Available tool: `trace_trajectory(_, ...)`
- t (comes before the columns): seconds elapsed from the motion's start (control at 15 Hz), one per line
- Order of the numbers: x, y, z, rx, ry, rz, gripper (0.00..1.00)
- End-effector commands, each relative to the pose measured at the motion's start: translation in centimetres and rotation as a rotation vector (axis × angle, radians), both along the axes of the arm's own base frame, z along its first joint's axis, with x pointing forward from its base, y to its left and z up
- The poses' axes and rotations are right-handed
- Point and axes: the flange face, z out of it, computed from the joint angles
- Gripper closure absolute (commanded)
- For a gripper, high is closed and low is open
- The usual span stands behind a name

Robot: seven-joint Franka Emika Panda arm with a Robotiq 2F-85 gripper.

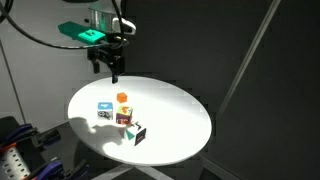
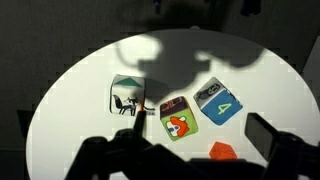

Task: Rotate the A cube on the table

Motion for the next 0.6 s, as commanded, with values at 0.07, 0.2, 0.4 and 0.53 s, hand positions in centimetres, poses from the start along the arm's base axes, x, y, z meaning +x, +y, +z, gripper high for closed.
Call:
trace_trajectory(0.07, -2.5, 0.0, 2.6, 0.013, -0.014, -0.012, 0.00)
trace_trajectory(0.2, -3.1, -0.1, 3.5, 0.023, -0.026, -0.009, 0.00)
trace_trajectory(0.4, -4.2, -0.2, 5.0, 0.030, -0.060, 0.002, 0.00)
trace_trajectory(0.53, -4.7, -0.1, 5.8, 0.026, -0.091, 0.011, 0.00)
